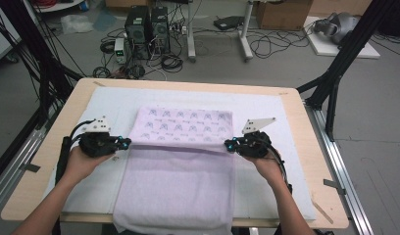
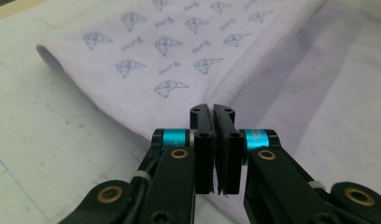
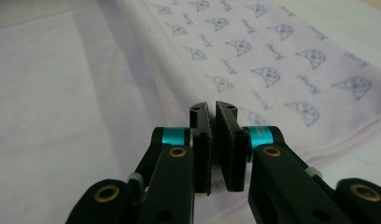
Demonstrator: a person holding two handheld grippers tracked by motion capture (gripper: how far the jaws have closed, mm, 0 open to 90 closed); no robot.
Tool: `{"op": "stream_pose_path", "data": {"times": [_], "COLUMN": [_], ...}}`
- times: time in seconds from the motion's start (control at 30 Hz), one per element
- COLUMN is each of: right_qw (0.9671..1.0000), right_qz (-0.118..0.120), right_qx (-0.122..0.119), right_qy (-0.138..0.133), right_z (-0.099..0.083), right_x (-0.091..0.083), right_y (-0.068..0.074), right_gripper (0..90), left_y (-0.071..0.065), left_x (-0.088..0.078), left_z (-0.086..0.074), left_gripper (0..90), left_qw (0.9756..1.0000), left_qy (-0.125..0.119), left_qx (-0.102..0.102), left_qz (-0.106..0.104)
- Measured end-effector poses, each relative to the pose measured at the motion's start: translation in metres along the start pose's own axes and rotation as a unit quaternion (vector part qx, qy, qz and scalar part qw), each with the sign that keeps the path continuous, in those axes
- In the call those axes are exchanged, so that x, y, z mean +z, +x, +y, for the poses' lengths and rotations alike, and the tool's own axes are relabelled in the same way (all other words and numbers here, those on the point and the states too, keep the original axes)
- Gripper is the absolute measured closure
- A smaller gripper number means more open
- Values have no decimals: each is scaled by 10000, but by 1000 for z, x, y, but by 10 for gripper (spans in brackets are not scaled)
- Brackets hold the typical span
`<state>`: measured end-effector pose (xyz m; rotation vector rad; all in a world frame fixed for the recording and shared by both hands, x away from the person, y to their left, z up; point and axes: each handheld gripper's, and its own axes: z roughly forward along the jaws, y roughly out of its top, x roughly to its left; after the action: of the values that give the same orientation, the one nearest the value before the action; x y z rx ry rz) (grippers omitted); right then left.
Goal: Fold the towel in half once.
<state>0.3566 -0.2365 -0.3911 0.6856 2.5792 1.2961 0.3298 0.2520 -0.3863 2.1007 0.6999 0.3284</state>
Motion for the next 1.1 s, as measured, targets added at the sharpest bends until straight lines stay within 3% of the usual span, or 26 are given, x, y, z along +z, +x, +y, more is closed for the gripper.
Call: {"op": "stream_pose_path", "data": {"times": [0.2,0.23,0.27,0.3,0.33,0.47,0.7,0.8,0.87,0.97,1.1], "right_qw": [9993,9991,9991,9995,9995,9993,9985,9975,9963,9963,9964], "right_qz": [296,348,345,242,267,303,467,490,462,551,607], "right_qx": [-199,-192,-175,-96,-87,-107,-188,-263,-375,-359,-365], "right_qy": [-66,-125,-165,-165,-164,-173,197,442,619,547,460], "right_z": [-13,-18,-22,-26,-27,-29,-46,-53,-57,-57,-53], "right_x": [-23,-25,-26,-25,-24,-13,5,10,16,16,13], "right_y": [44,50,55,58,58,59,69,72,74,72,70], "right_gripper": [842,801,693,669,665,622,582,635,700,851,872], "left_y": [-43,-47,-51,-51,-51,-47,-48,-52,-52,-53,-54], "left_x": [-33,-35,-36,-36,-33,-17,12,17,17,16,6], "left_z": [-21,-26,-30,-32,-33,-38,-51,-55,-55,-53,-49], "left_gripper": [859,840,760,661,629,615,636,677,757,869,881], "left_qw": [9992,9991,9990,9992,9993,9993,9973,9970,9975,9972,9984], "left_qy": [-99,-73,-37,13,62,176,554,615,597,661,463], "left_qx": [227,202,122,109,88,13,112,252,192,176,130], "left_qz": [-303,-378,-419,-397,-361,-339,-479,-405,-332,-304,-296]}}
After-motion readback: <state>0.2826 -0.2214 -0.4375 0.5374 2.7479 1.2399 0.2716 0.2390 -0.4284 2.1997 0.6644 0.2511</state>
